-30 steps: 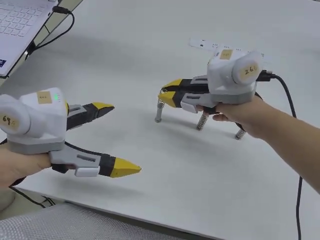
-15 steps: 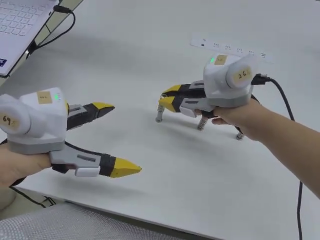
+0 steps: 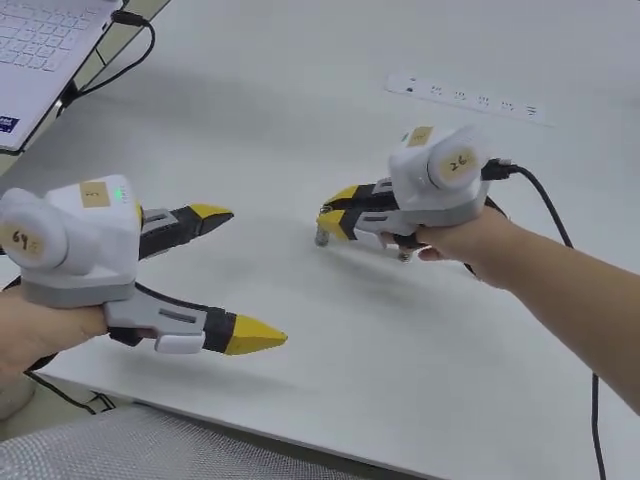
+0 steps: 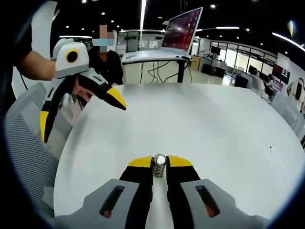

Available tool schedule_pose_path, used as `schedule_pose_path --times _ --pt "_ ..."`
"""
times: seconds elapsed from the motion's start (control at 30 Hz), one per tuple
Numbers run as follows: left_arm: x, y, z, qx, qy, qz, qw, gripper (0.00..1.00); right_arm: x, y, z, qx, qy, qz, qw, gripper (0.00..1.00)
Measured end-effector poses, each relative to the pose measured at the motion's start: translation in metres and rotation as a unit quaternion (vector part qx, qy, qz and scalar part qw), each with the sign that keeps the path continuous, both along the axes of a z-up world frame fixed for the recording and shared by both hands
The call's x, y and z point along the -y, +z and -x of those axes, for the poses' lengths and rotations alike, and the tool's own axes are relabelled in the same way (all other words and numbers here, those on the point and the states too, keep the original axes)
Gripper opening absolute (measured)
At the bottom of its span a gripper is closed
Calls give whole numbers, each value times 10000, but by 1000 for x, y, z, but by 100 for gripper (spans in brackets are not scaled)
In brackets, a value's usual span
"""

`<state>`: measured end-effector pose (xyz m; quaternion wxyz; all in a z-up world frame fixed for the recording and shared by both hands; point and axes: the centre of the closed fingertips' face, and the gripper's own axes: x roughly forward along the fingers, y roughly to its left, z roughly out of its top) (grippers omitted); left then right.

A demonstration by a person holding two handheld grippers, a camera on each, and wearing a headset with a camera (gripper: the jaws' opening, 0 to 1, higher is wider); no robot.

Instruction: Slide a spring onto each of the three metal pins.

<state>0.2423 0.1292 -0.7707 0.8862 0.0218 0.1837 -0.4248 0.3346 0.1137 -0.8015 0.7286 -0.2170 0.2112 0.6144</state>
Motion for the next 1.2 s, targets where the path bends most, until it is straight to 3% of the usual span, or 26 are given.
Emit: schedule_pose_path --times 1.2 --pt "1 1 -2 14 -14 2 10000 93 0 -8 0 -122 -35 34 9999 9"
